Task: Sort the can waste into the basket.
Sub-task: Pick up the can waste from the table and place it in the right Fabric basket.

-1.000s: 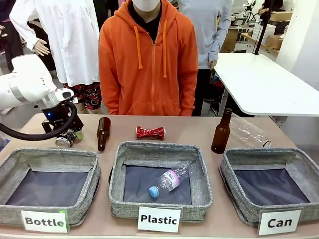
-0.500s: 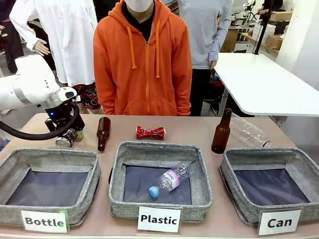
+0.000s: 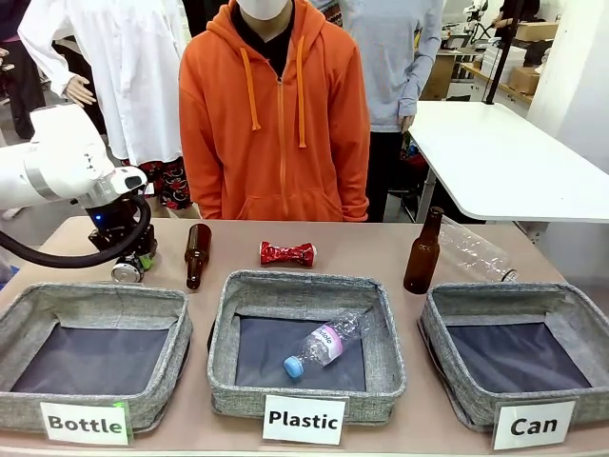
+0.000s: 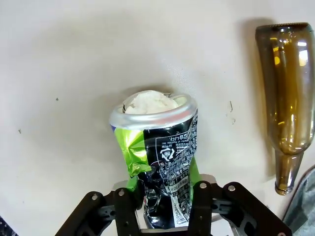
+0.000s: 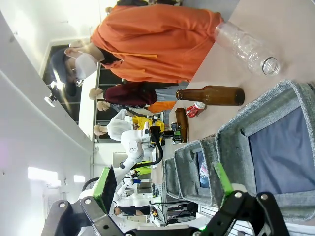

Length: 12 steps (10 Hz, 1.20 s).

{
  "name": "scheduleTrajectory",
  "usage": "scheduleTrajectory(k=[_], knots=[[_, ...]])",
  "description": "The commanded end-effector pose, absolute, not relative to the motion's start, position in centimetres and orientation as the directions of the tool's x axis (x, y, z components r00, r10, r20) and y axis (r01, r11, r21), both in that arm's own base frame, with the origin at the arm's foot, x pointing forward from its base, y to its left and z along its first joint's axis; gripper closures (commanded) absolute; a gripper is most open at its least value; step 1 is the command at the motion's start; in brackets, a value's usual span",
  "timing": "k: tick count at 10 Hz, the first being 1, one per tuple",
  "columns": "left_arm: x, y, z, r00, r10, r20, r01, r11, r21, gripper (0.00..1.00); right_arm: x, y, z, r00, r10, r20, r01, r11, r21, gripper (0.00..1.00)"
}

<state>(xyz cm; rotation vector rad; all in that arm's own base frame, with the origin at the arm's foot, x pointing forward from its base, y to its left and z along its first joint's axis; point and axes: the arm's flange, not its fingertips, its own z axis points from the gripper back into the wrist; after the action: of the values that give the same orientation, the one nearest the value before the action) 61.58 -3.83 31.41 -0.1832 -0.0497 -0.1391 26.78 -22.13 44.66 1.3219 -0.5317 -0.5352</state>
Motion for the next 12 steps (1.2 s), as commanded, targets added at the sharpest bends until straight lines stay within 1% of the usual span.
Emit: scheduleTrajectory(k=[1, 3, 4, 5, 7, 8, 9, 10, 11, 12], knots=[[61.0, -4.0, 31.2, 0.990, -0.128, 0.054, 0.136, 0.978, -0.161, 1.00, 27.1, -22.3, 45.0, 0.762, -0.642, 0.080, 0.033, 0.162, 0.986, 0.00], [60.9, -3.7, 31.5, 0.991, -0.123, 0.061, 0.131, 0.980, -0.153, 1.00, 27.1, -22.3, 45.0, 0.762, -0.642, 0.080, 0.033, 0.162, 0.986, 0.00], [60.8, -3.3, 32.5, 0.988, -0.140, 0.066, 0.150, 0.974, -0.169, 1.00, 27.1, -22.3, 45.0, 0.762, -0.642, 0.080, 0.033, 0.162, 0.986, 0.00], [60.2, -2.4, 35.0, 0.982, -0.163, 0.098, 0.179, 0.965, -0.193, 1.00, 27.1, -22.3, 45.0, 0.762, -0.642, 0.080, 0.033, 0.162, 0.986, 0.00], [57.1, -0.1, 43.3, 0.963, -0.216, 0.163, 0.250, 0.939, -0.235, 1.00, 27.1, -22.3, 45.0, 0.762, -0.642, 0.080, 0.033, 0.162, 0.986, 0.00], [54.0, 0.7, 47.3, 0.939, -0.297, 0.170, 0.333, 0.908, -0.253, 1.00, 27.1, -22.3, 45.0, 0.762, -0.642, 0.080, 0.033, 0.162, 0.986, 0.00], [51.1, 1.0, 49.1, 0.904, -0.396, 0.162, 0.427, 0.862, -0.273, 1.00, 27.1, -22.3, 45.0, 0.762, -0.642, 0.080, 0.033, 0.162, 0.986, 0.00], [47.5, 1.6, 50.5, 0.859, -0.488, 0.154, 0.512, 0.824, -0.244, 0.69, 27.1, -22.3, 45.0, 0.762, -0.642, 0.080, 0.033, 0.162, 0.986, 0.00], [43.7, 2.2, 51.2, 0.790, -0.590, 0.166, 0.613, 0.759, -0.221, 0.69, 27.1, -22.3, 45.0, 0.762, -0.642, 0.080, 0.033, 0.162, 0.986, 0.00], [39.9, 2.9, 51.2, 0.689, -0.696, 0.201, 0.725, 0.664, -0.186, 0.69, 27.1, -22.3, 45.0, 0.762, -0.642, 0.080, 0.033, 0.162, 0.986, 0.00]])
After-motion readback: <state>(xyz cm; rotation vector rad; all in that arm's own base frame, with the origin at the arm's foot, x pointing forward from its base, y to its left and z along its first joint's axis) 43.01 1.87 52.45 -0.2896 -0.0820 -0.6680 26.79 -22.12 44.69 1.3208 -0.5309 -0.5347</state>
